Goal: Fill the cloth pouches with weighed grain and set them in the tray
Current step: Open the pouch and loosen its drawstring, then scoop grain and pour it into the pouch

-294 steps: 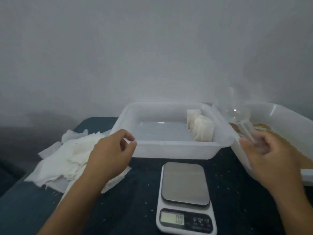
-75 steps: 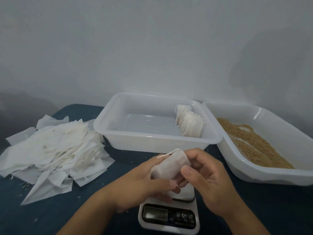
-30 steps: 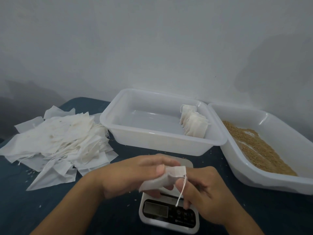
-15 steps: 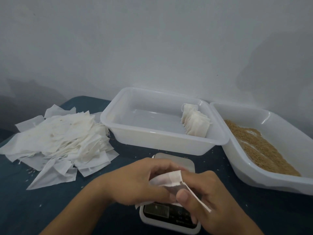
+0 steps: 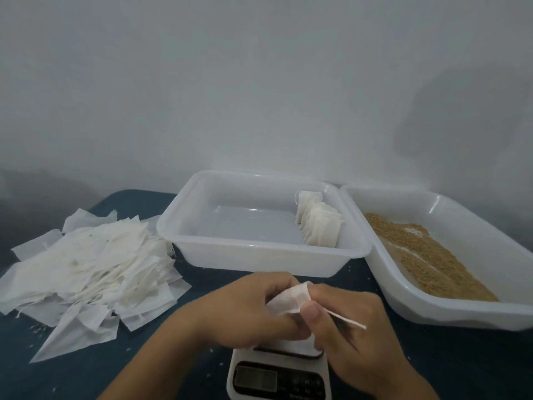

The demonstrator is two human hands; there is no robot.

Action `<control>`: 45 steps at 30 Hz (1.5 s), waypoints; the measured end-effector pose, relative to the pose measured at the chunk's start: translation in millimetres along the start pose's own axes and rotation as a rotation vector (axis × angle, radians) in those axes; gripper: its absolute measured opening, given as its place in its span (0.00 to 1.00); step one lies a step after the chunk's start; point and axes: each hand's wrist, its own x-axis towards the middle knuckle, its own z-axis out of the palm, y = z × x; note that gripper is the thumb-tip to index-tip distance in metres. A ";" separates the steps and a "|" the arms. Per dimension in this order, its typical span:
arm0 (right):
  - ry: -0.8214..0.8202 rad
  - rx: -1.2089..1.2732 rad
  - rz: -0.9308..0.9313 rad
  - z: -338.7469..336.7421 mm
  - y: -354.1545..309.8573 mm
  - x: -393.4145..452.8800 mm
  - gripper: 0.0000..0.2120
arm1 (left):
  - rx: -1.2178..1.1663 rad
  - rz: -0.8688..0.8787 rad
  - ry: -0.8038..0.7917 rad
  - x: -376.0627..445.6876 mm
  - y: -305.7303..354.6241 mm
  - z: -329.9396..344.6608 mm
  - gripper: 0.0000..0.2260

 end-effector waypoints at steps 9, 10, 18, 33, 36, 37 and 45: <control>0.057 -0.196 -0.035 -11.9 23.2 -0.8 0.17 | 0.010 0.031 0.222 30.3 -13.3 32.1 0.09; 0.042 -0.192 -0.039 -12.5 25.3 -1.5 0.19 | -0.010 0.032 0.229 28.6 -16.0 35.1 0.10; 0.090 -0.176 -0.058 -12.3 19.7 -3.0 0.22 | -0.150 0.035 0.296 23.0 -24.4 38.2 0.13; 0.021 -0.792 0.968 -178.6 131.1 8.2 0.24 | -0.284 -0.017 0.417 24.8 -26.5 45.5 0.10; -0.235 -0.841 1.081 -176.1 133.8 12.2 0.26 | -0.287 -0.027 0.402 25.8 -25.8 44.7 0.06; -0.286 -0.822 1.094 -172.6 131.1 16.7 0.25 | -0.291 -0.027 0.395 26.0 -25.8 44.6 0.07; -0.582 -0.898 1.004 -140.8 122.5 45.9 0.12 | -0.386 -0.059 0.381 24.9 -26.4 42.0 0.08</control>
